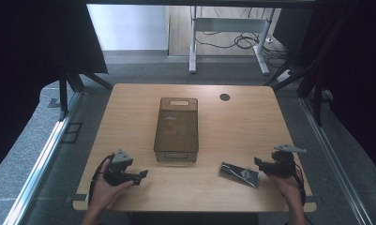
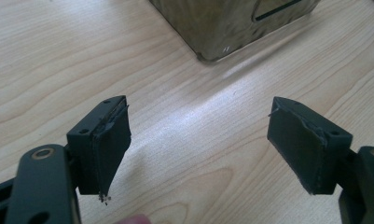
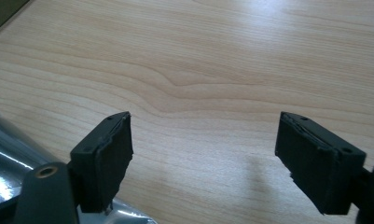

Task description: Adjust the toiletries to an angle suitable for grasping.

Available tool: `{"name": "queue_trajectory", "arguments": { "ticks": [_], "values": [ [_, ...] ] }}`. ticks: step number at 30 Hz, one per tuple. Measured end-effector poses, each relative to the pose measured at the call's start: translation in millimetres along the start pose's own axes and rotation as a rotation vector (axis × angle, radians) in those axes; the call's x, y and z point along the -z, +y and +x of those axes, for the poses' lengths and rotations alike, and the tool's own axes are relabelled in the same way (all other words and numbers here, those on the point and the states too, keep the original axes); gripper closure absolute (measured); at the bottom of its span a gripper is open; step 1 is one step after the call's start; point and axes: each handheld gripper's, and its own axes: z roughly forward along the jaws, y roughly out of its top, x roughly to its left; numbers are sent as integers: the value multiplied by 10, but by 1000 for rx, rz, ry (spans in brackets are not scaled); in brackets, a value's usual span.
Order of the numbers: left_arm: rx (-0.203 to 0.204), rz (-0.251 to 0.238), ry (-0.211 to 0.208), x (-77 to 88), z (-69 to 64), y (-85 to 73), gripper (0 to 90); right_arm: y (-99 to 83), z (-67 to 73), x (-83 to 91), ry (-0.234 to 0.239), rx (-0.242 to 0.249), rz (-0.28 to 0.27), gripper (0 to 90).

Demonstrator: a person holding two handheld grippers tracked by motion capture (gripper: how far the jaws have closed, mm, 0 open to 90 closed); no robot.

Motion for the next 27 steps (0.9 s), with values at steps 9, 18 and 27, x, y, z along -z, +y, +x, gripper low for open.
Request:
{"name": "queue_trajectory", "arguments": {
  "ticks": [9, 18, 27],
  "values": [
    [-1, 2, -2, -8, -8, 0, 215, -3, -22, 67, 4, 10, -22, 312],
    [-20, 21, -9, -72, -39, 9, 214, 18, -50, 94, 23, -6, -21, 374],
    [5, 17, 17, -30, 52, 5, 213, 20, -58, 125, 71, 50, -22, 442]
  ]
}}
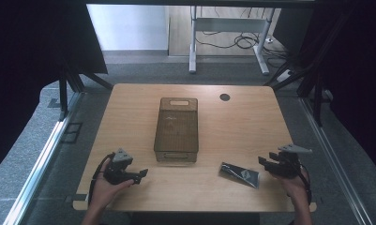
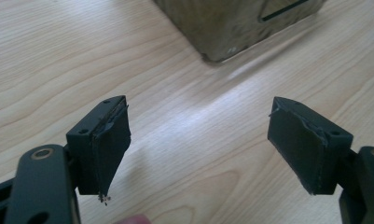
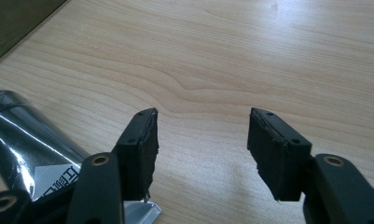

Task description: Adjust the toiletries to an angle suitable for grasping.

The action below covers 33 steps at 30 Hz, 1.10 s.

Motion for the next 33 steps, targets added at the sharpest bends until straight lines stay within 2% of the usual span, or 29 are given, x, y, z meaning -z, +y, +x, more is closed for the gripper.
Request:
{"name": "queue_trajectory", "arguments": {
  "ticks": [5, 7, 9, 10, 13, 19, 22, 27, 31, 32, 33],
  "values": [
    [25, -10, 10, 40, 81, -24, 213, 4, 21, 33, 10, 1, 1, 478],
    [27, -13, 11, 46, 88, -27, 213, 11, 26, 41, 7, 5, 1, 486],
    [30, -12, 14, 53, 95, -33, 213, 31, 40, 60, 15, 5, 2, 513],
    [30, -11, 18, 44, 95, -32, 213, 52, 49, 77, 33, 12, 6, 552],
    [24, -6, 17, 31, 88, -30, 213, 87, 82, 113, 39, 20, 10, 578],
    [16, -6, 7, 34, 61, -33, 213, 141, 144, 131, 52, 68, 18, 612],
    [35, -10, 9, 49, 81, -29, 213, 209, 196, 172, 71, 100, -3, 671],
    [39, -22, 8, 89, 74, -23, 214, 329, 306, 228, 110, 155, 26, 751],
    [31, -30, 1, 117, 54, -11, 213, 396, 368, 258, 135, 163, 40, 787],
    [31, -35, -1, 125, 57, -9, 213, 427, 421, 263, 125, 172, 43, 813],
    [34, -36, -3, 132, 63, -9, 213, 442, 449, 263, 134, 181, 54, 818]
  ]
}}
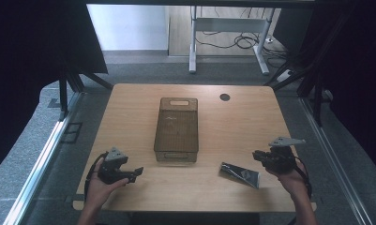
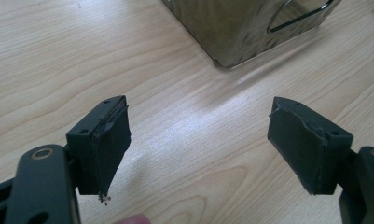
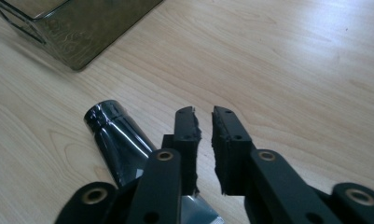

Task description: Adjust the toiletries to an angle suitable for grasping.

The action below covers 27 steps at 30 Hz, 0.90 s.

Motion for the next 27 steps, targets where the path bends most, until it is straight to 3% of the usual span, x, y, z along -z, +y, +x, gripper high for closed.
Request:
{"name": "queue_trajectory", "arguments": {
  "ticks": [10, 22, 27],
  "values": [
    [10, 4, -1, -1, 56, -6, 213, 168, 188, -15, 58, 43, 27, 855],
    [13, 0, -6, -8, 44, -8, 213, 243, 467, -194, 132, 125, 138, 886],
    [14, 2, -5, -6, 48, -9, 213, 233, 514, -264, 147, 136, 158, 891]
  ]
}}
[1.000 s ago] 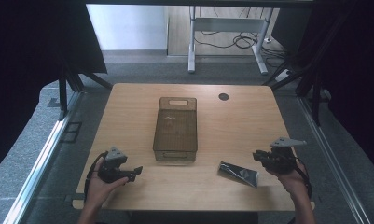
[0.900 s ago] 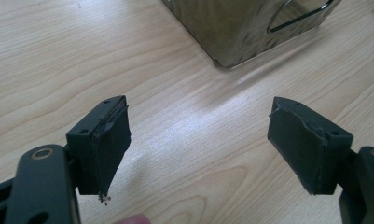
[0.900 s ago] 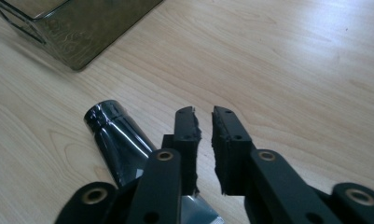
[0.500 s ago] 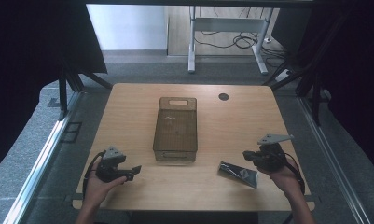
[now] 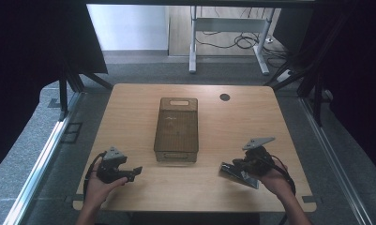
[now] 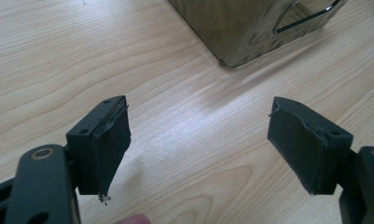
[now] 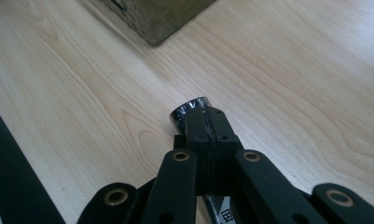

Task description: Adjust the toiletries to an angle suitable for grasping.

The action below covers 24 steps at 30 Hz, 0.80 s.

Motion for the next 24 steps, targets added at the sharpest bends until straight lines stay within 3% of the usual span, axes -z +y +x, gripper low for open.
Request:
{"name": "queue_trajectory", "arguments": {
  "ticks": [24],
  "values": [
    [-22, -2, -13, 9, -68, 18, 213, -72, 219, -452, 65, 43, 150, 892]
  ]
}}
